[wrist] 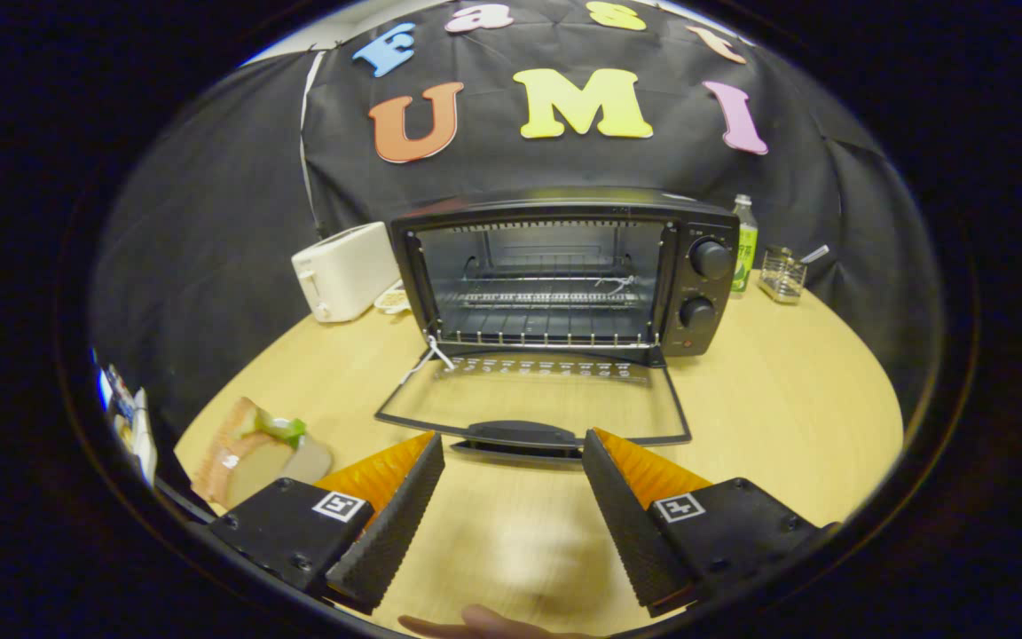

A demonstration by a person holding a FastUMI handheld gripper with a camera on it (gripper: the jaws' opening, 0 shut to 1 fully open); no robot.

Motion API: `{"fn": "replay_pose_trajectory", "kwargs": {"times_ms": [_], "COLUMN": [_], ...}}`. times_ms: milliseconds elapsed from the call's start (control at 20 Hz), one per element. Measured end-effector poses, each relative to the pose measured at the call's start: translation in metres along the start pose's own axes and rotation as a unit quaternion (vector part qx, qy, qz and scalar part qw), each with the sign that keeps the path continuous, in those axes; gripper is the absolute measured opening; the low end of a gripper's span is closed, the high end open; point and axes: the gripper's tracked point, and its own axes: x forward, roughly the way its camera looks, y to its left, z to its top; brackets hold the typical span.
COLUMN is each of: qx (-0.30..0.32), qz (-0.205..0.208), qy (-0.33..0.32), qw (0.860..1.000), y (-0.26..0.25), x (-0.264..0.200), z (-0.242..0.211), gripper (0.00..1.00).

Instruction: Open the toaster oven, put the food inside, and close the toaster oven door.

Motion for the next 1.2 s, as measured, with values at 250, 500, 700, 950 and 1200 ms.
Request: {"fn": "replay_pose_trajectory", "kwargs": {"times_ms": [250, 500, 700, 950, 1200], "qx": [0.030, 0.029, 0.019, 0.054, 0.095], "qz": [0.110, 0.178, 0.188, 0.186, 0.159], "qy": [0.055, 0.180, 0.256, 0.322, 0.354], "qw": [0.992, 0.967, 0.948, 0.927, 0.917], "y": [0.065, 0.124, 0.149, 0.169, 0.163], "x": [-0.021, -0.028, -0.026, -0.032, -0.027], "z": [0.012, -0.003, -0.011, -0.024, -0.037], "gripper": [1.00, 0.98, 0.92, 0.81, 0.60]}}
